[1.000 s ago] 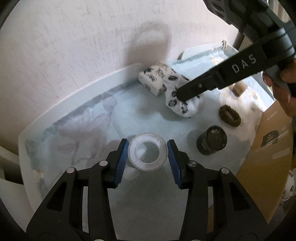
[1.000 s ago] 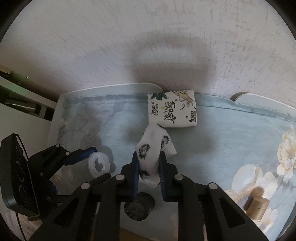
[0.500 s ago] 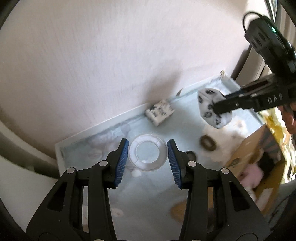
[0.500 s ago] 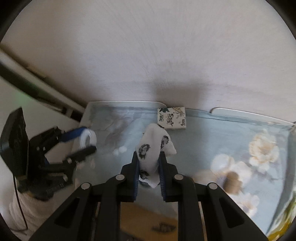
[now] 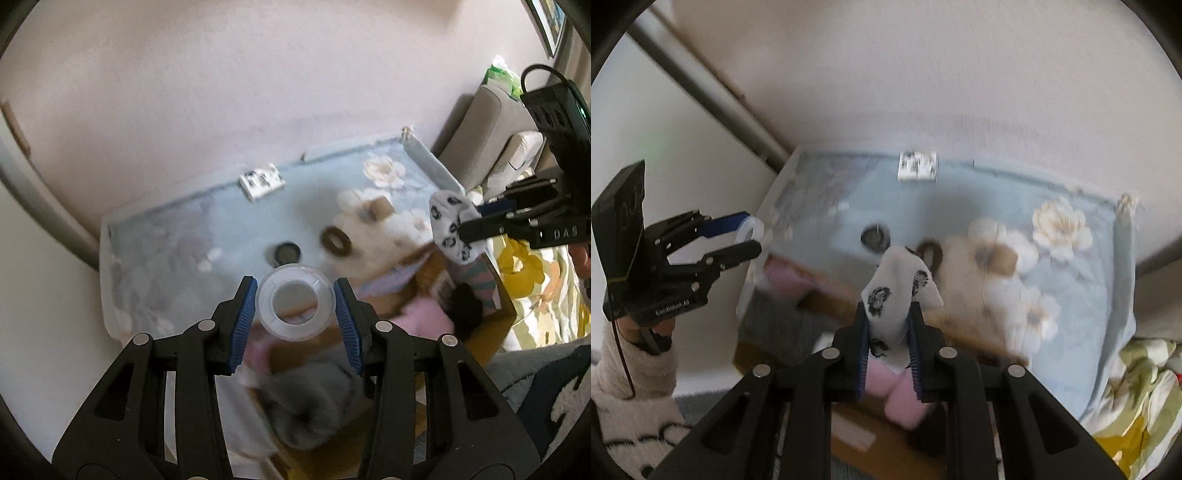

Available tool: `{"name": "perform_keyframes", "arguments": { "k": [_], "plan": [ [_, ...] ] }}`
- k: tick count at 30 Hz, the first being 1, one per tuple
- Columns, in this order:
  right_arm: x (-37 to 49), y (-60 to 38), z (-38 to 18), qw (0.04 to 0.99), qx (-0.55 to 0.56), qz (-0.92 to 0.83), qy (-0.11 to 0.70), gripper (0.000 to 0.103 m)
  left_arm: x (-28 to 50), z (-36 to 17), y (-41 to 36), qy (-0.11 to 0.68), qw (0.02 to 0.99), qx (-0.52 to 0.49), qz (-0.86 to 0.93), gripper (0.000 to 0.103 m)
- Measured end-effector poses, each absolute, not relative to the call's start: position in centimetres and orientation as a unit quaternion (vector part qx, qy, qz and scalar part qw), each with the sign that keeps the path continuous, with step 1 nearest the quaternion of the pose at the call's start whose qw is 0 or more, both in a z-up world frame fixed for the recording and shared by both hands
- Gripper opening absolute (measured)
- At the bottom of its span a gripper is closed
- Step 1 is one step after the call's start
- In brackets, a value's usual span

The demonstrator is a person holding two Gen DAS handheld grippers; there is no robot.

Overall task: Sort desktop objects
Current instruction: 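Carry tape ring and sock into the cardboard box and release both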

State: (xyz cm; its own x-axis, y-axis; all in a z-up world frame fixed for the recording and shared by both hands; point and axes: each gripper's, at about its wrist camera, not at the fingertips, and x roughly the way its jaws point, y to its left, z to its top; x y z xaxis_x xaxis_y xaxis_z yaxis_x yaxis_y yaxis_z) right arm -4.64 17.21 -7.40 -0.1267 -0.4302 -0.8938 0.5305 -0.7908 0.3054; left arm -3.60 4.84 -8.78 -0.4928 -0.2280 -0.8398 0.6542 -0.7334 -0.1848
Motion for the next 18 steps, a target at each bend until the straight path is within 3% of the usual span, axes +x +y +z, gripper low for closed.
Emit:
{"name": "perform_keyframes", "arguments": {
  "k": [18],
  "plan": [
    [1.2,20.8,-9.9,0.368,0.590,-0.716,0.063,0.018,-6.1,-10.4,12.8,0.257,0.267,0.462,-0.806,0.039]
  ]
}}
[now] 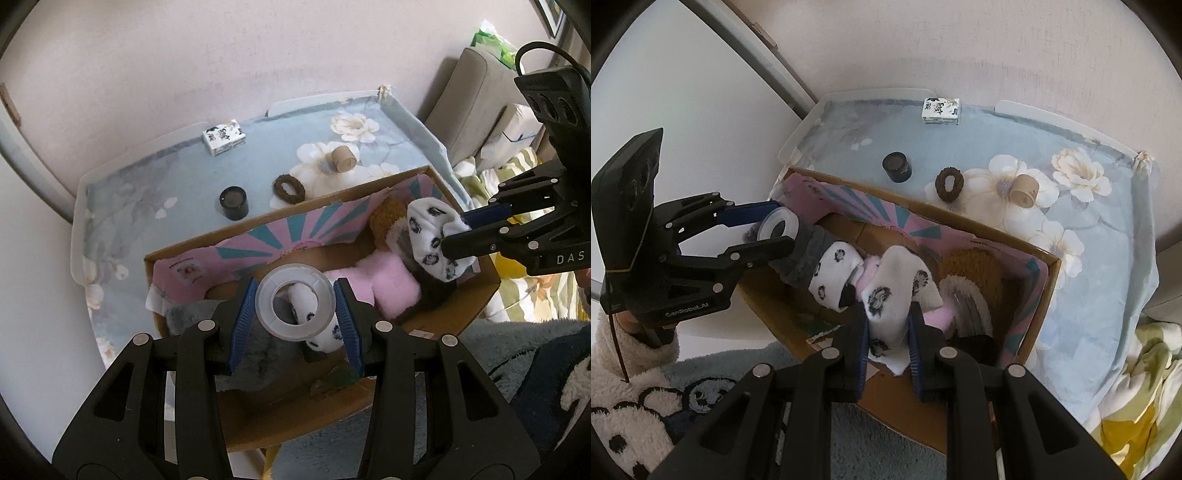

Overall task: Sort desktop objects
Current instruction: 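Carry tape ring and sock into the cardboard box and release both, then move both open tools toward the black lens cap and brown hair tie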

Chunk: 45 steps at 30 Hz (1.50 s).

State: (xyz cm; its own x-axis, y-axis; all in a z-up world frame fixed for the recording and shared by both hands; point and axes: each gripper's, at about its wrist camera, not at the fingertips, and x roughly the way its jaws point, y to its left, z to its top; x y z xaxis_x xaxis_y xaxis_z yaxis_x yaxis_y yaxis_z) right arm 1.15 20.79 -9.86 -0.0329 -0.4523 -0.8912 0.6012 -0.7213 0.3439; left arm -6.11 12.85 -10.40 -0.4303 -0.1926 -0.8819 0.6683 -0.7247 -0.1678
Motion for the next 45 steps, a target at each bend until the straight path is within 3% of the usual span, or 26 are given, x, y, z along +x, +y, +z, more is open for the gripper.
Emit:
{"name": "perform_keyframes", "arguments": {
  "k": [7,9,10,11,13,14,45],
  "plan": [
    [1.6,20.9,-10.0,0.369,0.594,-0.712,0.066,0.020,-6.4,-10.7,13.0,0.255,0.273,0.469,-0.800,0.041],
    [1.6,20.6,-10.4,0.373,0.600,-0.704,0.073,0.028,-6.7,-10.8,13.0,0.258,0.281,0.477,-0.792,0.065],
    [1.8,20.3,-10.7,0.373,0.606,-0.698,0.078,0.041,-6.8,-10.8,12.9,0.257,0.292,0.480,-0.786,0.098],
    [1.8,20.1,-10.9,0.369,0.610,-0.696,0.085,0.049,-6.7,-10.6,12.9,0.254,0.305,0.475,-0.785,0.103],
    [2.0,20.0,-11.2,0.359,0.613,-0.697,0.097,0.070,-6.6,-10.2,12.8,0.253,0.311,0.465,-0.789,0.103],
    [2.0,20.0,-11.2,0.357,0.611,-0.699,0.100,0.072,-6.5,-10.0,12.5,0.256,0.313,0.464,-0.788,0.103],
    [-3.0,20.5,-8.4,0.317,0.575,-0.748,0.095,0.072,-5.9,-7.7,6.5,0.221,0.332,0.462,-0.792,0.103]
  ]
}}
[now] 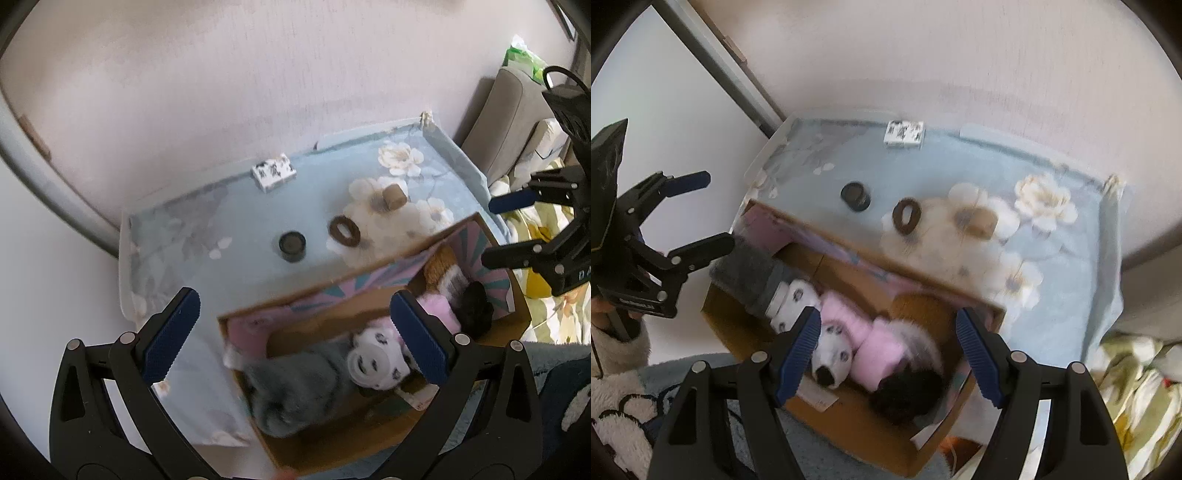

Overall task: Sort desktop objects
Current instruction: 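Move both open tools toward the black lens cap and brown hair tie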

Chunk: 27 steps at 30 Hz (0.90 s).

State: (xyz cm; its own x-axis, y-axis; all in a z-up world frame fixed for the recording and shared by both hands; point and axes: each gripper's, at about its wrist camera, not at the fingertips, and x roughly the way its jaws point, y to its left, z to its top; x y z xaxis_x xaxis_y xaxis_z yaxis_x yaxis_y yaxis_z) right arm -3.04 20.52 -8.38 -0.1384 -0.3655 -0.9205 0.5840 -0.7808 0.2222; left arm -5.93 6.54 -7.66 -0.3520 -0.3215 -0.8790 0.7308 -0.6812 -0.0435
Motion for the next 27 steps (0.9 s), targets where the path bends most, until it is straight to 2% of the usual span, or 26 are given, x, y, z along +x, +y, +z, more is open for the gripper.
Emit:
{"name": "perform_keyframes", "arguments": {
  "k": [11,15,19,22,27],
  "plan": [
    [-7.5,18.4,-7.4,0.334,0.553,-0.752,0.133,0.072,-7.0,-6.9,0.6,0.224,0.293,0.466,-0.804,0.103],
    [-10.9,17.0,-7.2,0.354,0.545,-0.744,0.154,0.072,-9.7,-6.7,-2.8,0.180,0.247,0.483,-0.821,0.103],
    [-14.0,14.3,-9.8,0.394,0.530,-0.722,0.207,0.072,-12.9,-12.1,-4.9,0.130,0.180,0.521,-0.824,0.101],
    [-15.3,12.5,-13.6,0.421,0.547,-0.687,0.224,0.072,-13.9,-16.5,-5.7,0.150,0.135,0.544,-0.815,0.087],
    [-15.2,10.0,-19.2,0.422,0.585,-0.645,0.249,0.072,-14.4,-20.9,-4.3,0.132,0.088,0.566,-0.809,0.087]
  ]
}}
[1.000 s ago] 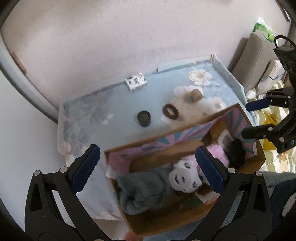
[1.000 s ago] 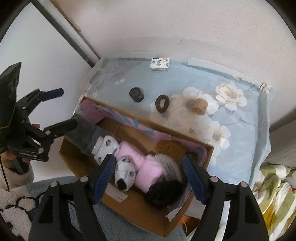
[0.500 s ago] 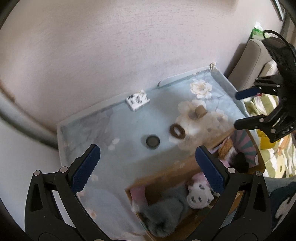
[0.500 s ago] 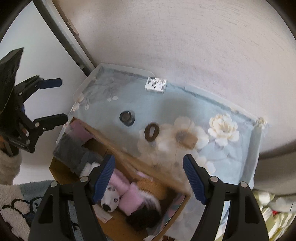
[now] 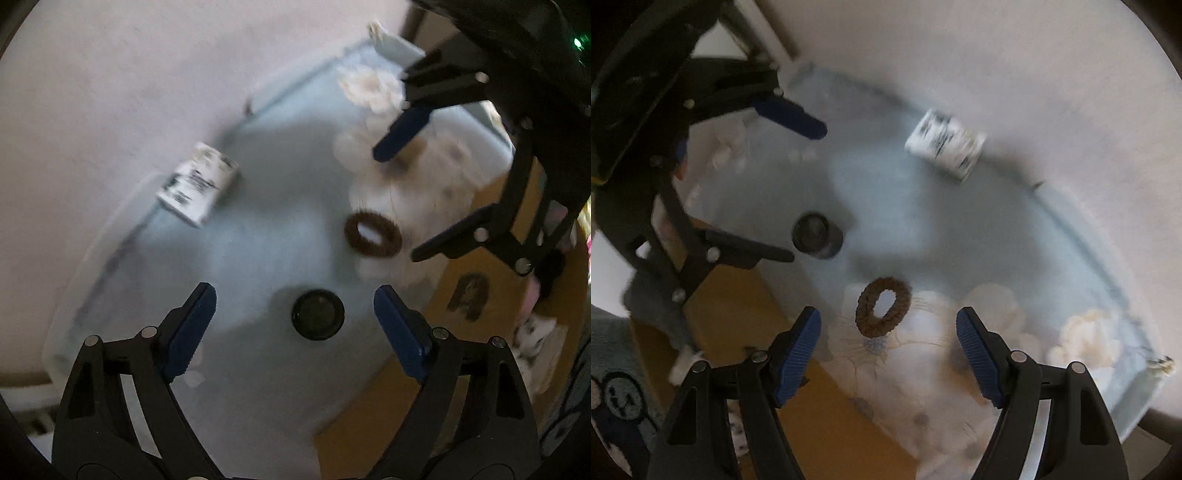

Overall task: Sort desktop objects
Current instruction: 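Move both open tools toward the black lens cap and brown hair tie, then grasp the black lens cap with left tool while right tool grasps brown hair tie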

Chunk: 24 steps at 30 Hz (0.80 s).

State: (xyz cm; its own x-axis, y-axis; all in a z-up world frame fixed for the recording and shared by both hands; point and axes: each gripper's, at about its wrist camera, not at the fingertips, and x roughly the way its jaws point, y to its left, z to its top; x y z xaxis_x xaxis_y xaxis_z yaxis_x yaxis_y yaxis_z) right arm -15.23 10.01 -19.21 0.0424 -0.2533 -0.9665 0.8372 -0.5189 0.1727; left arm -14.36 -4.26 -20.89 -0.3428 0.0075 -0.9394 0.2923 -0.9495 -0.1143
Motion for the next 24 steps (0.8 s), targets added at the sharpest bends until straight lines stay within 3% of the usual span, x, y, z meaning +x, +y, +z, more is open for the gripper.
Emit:
{"name": "perform_keyframes", "arguments": {
  "k": [11,12,13,17,20,21,24],
  "plan": [
    [-14.5,7.6,-22.7,0.406,0.604,-0.619,0.295,0.068,-14.5,-23.7,-3.4,0.118,0.069,0.577,-0.806,0.087],
    [-14.4,7.5,-22.9,0.405,0.606,-0.616,0.300,0.064,-14.5,-23.8,-3.5,0.116,0.067,0.577,-0.806,0.087],
    [-14.4,7.4,-23.0,0.404,0.607,-0.614,0.302,0.058,-14.4,-23.9,-3.4,0.116,0.066,0.577,-0.806,0.084],
    [-14.1,7.1,-23.8,0.399,0.611,-0.607,0.315,0.040,-14.0,-24.7,-3.3,0.123,0.052,0.581,-0.803,0.047],
    [-14.1,7.0,-23.7,0.396,0.610,-0.607,0.322,0.024,-13.7,-24.7,-3.3,0.125,0.047,0.575,-0.807,0.033],
    [-14.1,7.0,-23.7,0.395,0.611,-0.607,0.321,0.018,-13.6,-24.6,-3.3,0.125,0.048,0.574,-0.808,0.033],
    [-14.0,7.1,-23.7,0.394,0.613,-0.609,0.315,0.015,-13.5,-24.5,-3.3,0.129,0.047,0.571,-0.809,0.033]
  ]
}}
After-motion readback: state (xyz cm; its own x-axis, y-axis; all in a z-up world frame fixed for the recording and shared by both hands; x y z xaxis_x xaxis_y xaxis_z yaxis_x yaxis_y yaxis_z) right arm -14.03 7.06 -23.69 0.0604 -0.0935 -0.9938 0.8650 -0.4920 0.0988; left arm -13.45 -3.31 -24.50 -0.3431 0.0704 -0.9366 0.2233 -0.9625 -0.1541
